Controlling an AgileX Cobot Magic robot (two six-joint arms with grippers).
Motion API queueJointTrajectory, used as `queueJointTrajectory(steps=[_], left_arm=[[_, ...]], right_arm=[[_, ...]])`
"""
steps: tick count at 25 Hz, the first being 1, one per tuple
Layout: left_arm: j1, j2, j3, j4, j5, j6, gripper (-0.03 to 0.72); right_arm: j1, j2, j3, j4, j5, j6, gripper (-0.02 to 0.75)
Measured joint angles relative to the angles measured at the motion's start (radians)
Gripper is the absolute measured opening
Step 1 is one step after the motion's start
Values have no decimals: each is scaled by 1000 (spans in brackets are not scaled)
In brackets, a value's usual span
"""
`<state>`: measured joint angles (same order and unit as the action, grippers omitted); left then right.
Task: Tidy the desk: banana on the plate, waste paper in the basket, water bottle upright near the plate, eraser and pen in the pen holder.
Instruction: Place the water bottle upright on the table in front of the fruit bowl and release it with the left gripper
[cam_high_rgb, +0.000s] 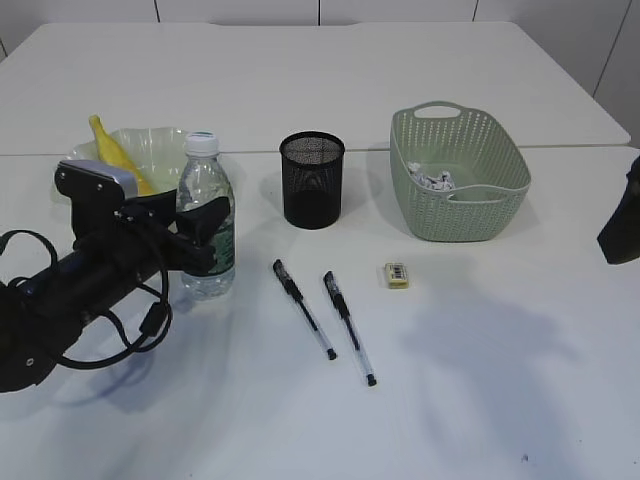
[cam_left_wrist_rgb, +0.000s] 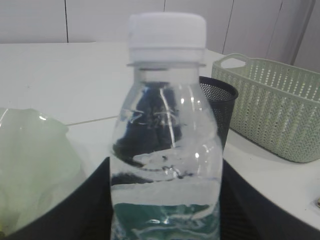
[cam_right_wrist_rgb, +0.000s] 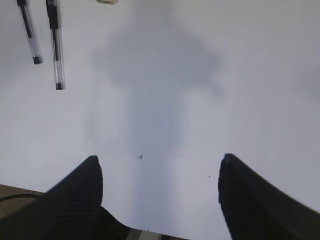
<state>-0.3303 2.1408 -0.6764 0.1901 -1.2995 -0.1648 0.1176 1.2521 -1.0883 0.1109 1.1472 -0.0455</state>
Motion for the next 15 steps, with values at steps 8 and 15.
queueJointTrajectory(steps=[8, 15], left_arm=[[0, 4, 2, -26, -4, 0, 411], [0, -11, 28, -29, -15, 41, 421]], right_arm=[[0, 0, 0, 0, 0, 0, 536], [0, 0, 0, 0, 0, 0, 536]])
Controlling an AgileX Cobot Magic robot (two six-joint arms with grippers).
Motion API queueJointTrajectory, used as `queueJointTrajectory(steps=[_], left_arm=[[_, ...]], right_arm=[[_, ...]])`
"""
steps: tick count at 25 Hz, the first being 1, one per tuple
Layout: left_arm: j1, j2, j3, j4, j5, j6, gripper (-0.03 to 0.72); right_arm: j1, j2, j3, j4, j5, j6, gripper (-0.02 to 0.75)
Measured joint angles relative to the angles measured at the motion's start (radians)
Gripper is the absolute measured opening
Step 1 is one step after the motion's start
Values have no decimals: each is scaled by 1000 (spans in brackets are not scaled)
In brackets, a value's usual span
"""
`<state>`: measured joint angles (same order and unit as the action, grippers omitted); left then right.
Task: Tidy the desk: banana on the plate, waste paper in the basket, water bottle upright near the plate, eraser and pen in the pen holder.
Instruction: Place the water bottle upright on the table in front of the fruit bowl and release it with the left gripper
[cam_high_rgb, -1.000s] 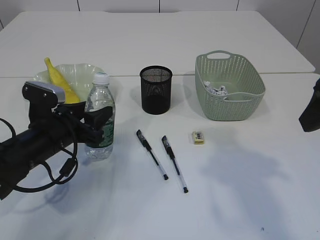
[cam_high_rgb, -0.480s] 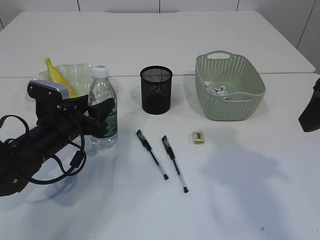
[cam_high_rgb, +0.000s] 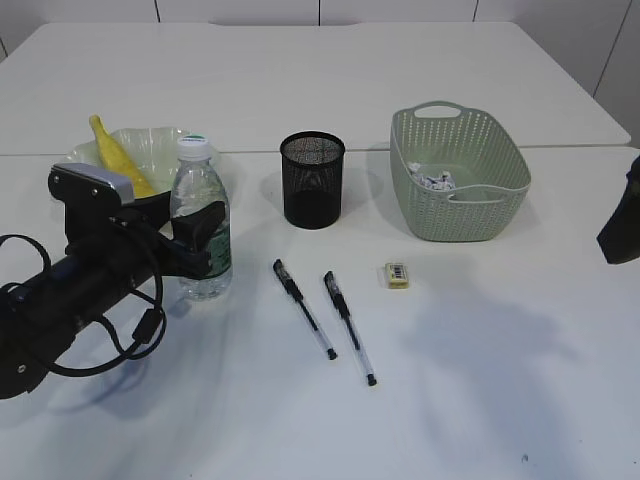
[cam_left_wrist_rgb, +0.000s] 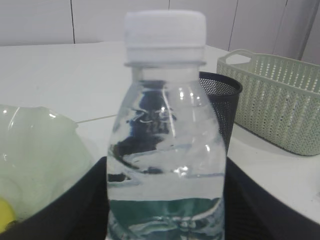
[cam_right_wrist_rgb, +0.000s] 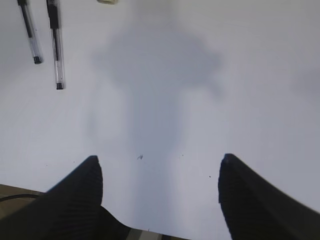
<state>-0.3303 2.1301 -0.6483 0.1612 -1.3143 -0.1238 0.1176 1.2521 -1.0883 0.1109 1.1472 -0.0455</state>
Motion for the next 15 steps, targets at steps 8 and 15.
queueJointTrajectory(steps=[8, 15], left_arm=[[0, -14, 11, 0, 21, 11, 443], [0, -36, 17, -3, 51, 18, 461]], right_arm=[[0, 0, 0, 0, 0, 0, 536], [0, 0, 0, 0, -2, 0, 536]])
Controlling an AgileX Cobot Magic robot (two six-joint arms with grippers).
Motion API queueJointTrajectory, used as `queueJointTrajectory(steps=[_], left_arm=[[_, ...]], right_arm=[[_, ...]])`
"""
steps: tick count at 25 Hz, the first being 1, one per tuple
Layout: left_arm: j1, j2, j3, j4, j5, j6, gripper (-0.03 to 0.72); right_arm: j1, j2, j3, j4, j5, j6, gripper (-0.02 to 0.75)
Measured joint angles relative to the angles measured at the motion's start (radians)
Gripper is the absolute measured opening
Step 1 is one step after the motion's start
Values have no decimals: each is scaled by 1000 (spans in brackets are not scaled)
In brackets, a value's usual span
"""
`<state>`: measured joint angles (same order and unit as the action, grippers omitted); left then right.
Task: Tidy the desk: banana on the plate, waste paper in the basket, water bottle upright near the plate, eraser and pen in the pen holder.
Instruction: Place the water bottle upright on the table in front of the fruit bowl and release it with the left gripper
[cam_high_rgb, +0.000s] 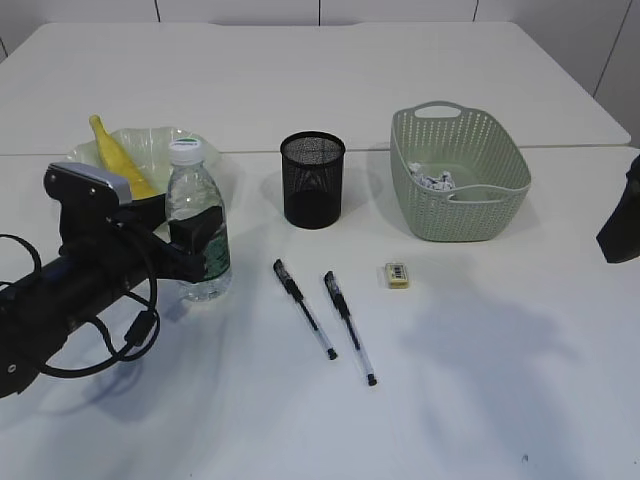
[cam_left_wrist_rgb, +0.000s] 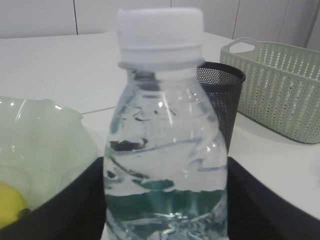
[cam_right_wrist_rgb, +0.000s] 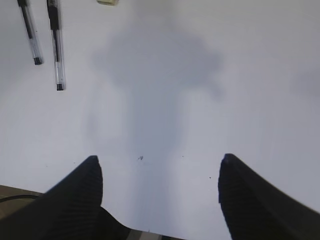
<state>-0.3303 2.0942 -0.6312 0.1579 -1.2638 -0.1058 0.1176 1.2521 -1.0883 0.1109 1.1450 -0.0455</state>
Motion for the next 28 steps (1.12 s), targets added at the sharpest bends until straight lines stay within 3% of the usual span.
queueJointTrajectory(steps=[12, 28], left_arm=[[0, -24, 8, 0, 28, 8, 465], [0, -67, 23, 3, 106, 15, 531]], right_arm=[[0, 0, 0, 1, 0, 0, 536], [0, 0, 0, 1, 0, 0, 536]])
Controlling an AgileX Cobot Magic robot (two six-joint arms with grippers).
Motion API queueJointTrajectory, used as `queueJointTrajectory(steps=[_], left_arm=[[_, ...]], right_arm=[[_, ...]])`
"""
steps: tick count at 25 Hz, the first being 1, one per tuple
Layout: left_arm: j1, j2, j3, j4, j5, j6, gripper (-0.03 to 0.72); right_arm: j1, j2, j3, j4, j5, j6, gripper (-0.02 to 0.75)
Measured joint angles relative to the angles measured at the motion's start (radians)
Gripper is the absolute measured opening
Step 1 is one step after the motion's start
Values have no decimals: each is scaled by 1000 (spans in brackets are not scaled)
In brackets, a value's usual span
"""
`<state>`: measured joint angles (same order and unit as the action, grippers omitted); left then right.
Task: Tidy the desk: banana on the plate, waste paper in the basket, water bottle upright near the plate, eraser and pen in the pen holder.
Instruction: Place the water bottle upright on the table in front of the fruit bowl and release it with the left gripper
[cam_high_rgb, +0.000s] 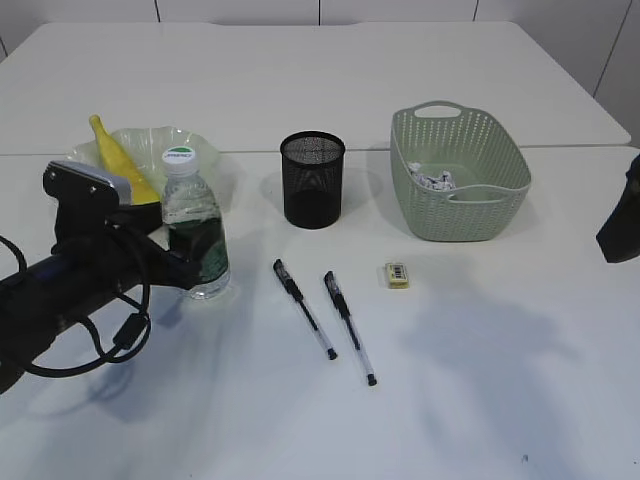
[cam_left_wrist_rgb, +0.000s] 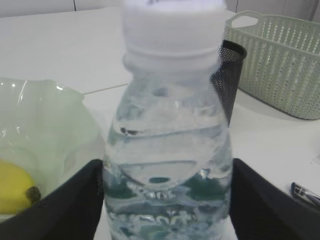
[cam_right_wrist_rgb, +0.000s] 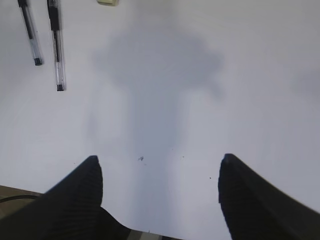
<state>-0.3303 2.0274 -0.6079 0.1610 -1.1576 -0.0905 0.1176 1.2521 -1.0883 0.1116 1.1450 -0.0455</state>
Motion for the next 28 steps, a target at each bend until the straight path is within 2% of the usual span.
queueJointTrajectory(steps=[22, 28], left_arm=[[2, -228, 7, 0, 18, 0, 535], [2, -332, 8, -34, 152, 0, 535]], right_arm=[[0, 0, 0, 4, -18, 0, 536], [0, 0, 0, 4, -43, 0, 536]])
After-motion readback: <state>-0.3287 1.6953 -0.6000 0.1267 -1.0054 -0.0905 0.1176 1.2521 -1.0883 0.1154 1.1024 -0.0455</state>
